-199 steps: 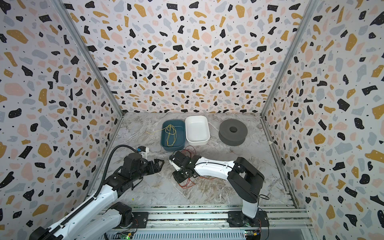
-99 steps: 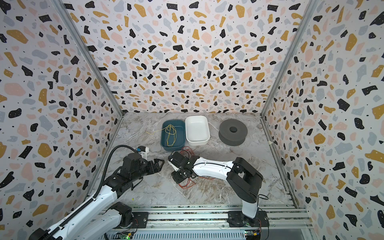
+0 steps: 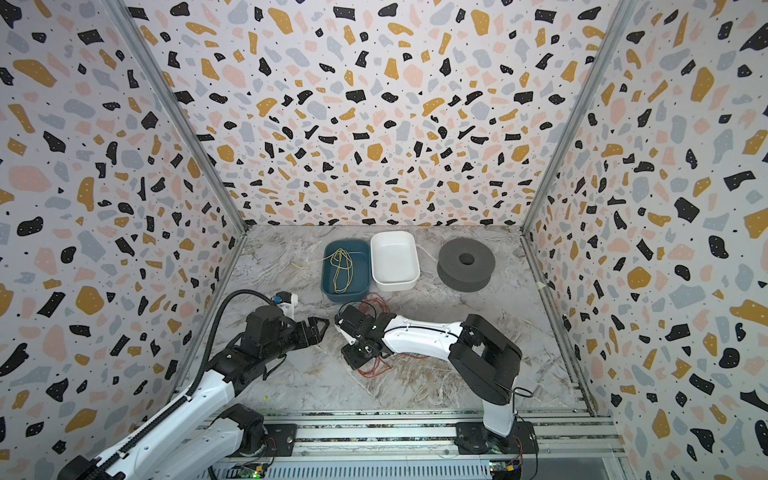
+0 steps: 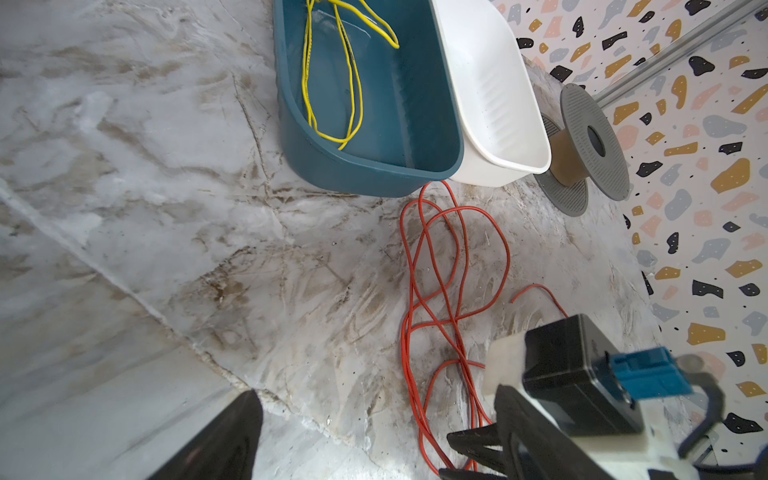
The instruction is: Wrap the cables
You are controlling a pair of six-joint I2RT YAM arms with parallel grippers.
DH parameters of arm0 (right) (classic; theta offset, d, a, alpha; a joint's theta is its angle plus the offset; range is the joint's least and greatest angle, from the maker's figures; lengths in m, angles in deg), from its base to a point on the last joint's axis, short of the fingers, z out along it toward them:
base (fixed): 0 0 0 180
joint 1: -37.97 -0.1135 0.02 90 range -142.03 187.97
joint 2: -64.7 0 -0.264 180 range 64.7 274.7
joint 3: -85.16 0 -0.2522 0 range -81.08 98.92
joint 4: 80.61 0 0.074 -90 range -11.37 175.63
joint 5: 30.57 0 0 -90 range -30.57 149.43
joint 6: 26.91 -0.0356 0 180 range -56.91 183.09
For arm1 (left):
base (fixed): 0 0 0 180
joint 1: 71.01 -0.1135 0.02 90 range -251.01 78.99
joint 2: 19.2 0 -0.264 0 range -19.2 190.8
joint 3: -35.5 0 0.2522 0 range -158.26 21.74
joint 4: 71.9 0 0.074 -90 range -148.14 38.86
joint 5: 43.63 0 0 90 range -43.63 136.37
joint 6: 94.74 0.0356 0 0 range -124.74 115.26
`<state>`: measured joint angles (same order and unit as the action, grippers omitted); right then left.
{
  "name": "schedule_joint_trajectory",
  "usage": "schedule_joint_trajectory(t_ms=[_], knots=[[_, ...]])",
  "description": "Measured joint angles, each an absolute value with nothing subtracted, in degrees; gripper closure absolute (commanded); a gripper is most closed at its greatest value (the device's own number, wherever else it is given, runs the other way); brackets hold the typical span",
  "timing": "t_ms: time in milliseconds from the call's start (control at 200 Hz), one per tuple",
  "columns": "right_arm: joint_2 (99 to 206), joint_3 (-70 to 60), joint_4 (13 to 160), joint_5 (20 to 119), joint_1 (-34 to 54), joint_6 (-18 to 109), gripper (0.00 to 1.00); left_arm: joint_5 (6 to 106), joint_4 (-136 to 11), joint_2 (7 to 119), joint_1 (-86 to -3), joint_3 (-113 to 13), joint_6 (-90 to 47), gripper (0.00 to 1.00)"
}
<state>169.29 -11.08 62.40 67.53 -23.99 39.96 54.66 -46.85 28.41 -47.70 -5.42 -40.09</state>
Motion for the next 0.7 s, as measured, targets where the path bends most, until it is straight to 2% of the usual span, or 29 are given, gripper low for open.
schedule_joint_trajectory(t_ms=[701], knots=[[169.3,-11.1,62.0,66.7,-24.2,40.0,0.8,54.9,-47.0,28.4,-47.7,-5.4,-40.1,0.12]])
